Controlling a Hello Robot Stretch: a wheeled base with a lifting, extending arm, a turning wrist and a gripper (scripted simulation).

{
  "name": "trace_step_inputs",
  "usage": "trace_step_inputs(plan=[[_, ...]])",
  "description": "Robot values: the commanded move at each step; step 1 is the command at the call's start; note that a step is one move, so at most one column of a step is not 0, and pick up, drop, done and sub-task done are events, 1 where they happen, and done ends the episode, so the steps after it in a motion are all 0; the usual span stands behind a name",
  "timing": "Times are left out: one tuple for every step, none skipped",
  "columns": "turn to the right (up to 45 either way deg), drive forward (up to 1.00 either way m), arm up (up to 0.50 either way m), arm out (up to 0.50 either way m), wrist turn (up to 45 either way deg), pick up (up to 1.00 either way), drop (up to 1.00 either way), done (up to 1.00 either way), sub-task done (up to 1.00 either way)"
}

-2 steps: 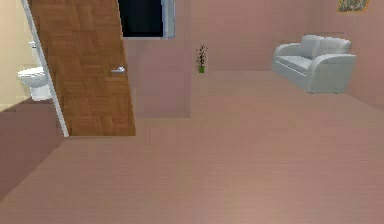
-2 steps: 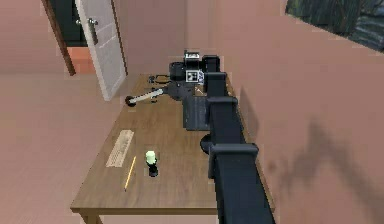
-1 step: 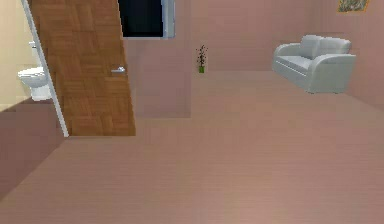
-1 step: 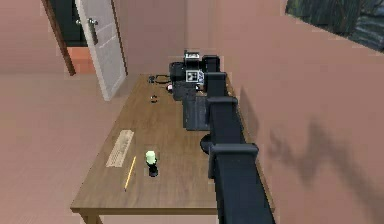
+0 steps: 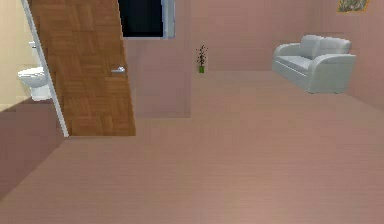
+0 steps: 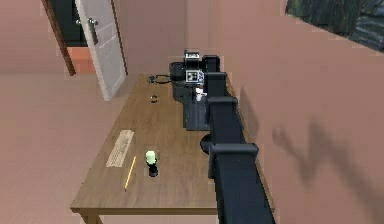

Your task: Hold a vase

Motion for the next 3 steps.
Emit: trace_step_inputs(plan=[[0.0,0.0,-0.3,0.0,0.0,0.0,0.0,0.0,0.0],[0.0,0.0,0.0,0.0,0.0,1.0,0.0,0.0,0.0],[0.0,0.0,0.1,0.0,0.0,0.0,0.0,0.0,0.0]])
